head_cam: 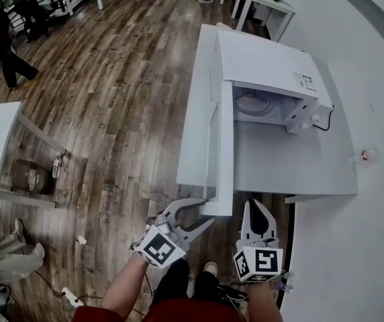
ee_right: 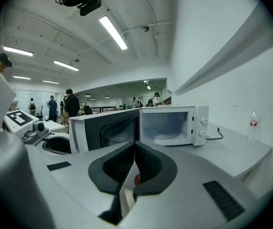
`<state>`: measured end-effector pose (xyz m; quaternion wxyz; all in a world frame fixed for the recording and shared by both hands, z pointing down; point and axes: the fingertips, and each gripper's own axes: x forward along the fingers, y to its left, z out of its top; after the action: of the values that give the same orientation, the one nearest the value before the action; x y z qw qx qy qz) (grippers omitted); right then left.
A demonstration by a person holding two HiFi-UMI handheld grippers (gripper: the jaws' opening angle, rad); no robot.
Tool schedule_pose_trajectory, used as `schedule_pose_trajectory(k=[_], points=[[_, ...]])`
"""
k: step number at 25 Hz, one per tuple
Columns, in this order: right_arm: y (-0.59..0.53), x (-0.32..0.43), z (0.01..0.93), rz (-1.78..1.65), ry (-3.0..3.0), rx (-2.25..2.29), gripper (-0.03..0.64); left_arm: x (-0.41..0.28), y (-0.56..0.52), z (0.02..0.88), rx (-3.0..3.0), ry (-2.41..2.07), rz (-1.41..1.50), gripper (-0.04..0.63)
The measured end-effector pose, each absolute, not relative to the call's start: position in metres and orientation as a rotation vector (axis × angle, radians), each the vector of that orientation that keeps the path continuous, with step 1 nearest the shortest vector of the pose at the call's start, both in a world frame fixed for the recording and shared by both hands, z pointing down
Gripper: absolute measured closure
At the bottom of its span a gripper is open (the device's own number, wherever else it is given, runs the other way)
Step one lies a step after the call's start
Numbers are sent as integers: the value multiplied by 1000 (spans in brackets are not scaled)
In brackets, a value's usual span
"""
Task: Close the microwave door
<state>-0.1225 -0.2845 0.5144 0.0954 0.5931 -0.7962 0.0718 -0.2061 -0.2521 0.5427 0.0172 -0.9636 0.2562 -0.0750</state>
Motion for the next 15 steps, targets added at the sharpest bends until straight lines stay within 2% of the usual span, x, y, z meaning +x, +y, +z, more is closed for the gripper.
schedule_pose_trajectory(k=[15], points=[[-279,-41,504,222,-2350,1888,588,-138,-258,537,-2955,881,-223,428]])
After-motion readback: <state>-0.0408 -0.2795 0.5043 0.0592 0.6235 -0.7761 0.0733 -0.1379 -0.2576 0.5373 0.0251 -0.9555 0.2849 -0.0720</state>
